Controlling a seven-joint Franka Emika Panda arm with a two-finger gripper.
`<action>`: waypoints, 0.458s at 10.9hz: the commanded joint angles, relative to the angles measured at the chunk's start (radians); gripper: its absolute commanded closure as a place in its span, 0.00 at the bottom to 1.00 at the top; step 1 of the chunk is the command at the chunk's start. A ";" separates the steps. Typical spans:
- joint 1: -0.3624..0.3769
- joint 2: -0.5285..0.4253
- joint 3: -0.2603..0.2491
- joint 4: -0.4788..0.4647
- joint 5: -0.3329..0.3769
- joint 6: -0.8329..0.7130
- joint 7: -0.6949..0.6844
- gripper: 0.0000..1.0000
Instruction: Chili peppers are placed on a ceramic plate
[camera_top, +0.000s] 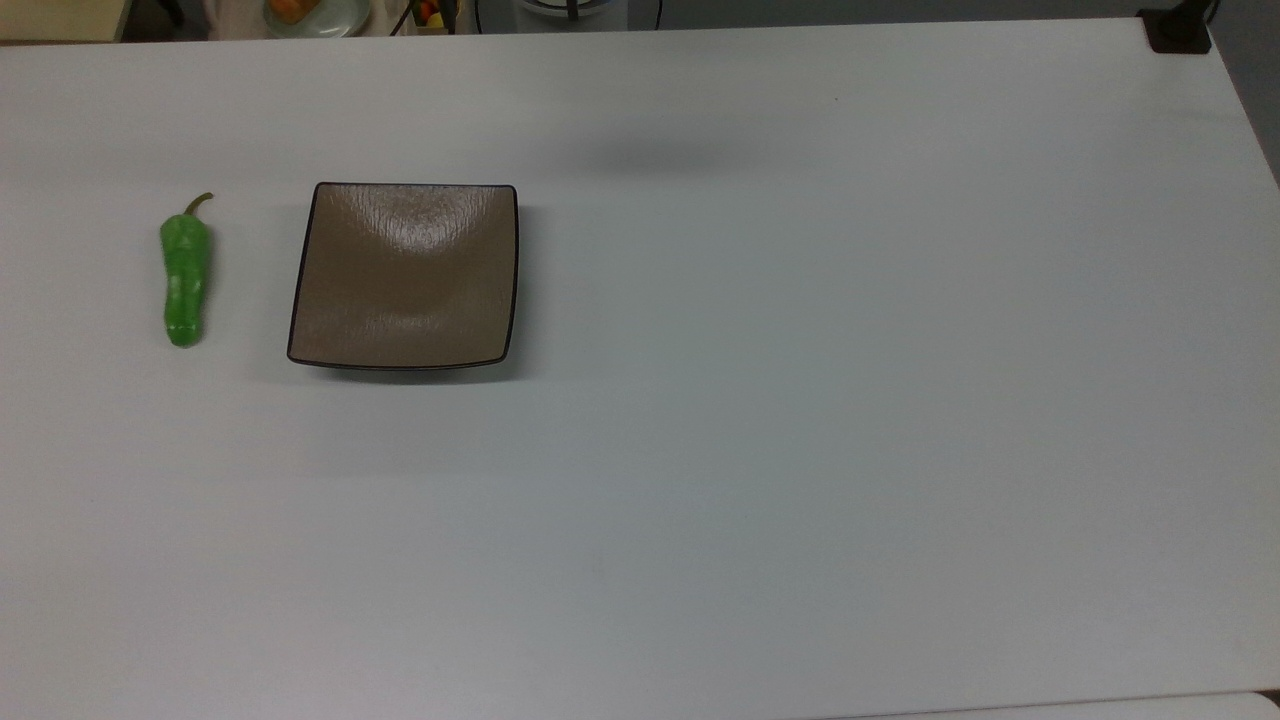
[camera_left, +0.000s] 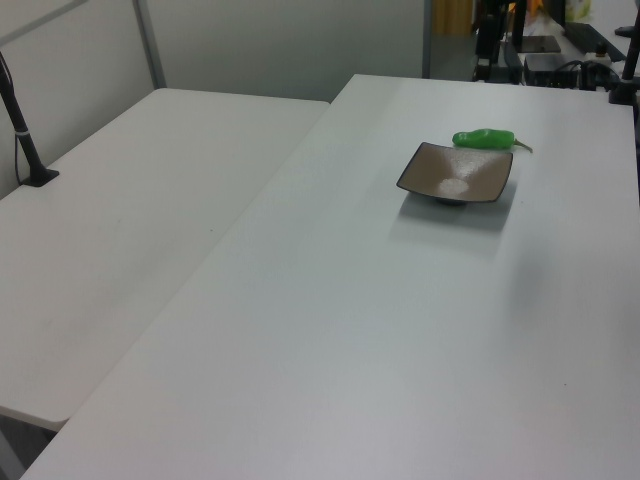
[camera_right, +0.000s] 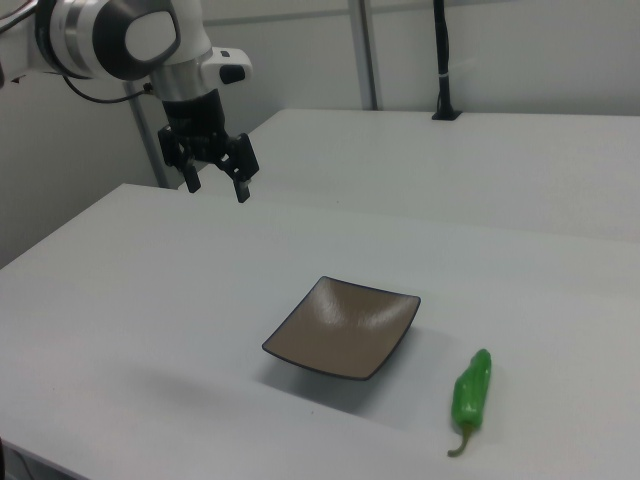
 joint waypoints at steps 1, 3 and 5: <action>0.000 0.011 0.020 -0.022 0.019 0.043 -0.006 0.00; -0.003 0.010 0.021 -0.021 0.019 0.041 -0.006 0.00; -0.005 0.010 0.021 -0.019 0.019 0.041 -0.006 0.00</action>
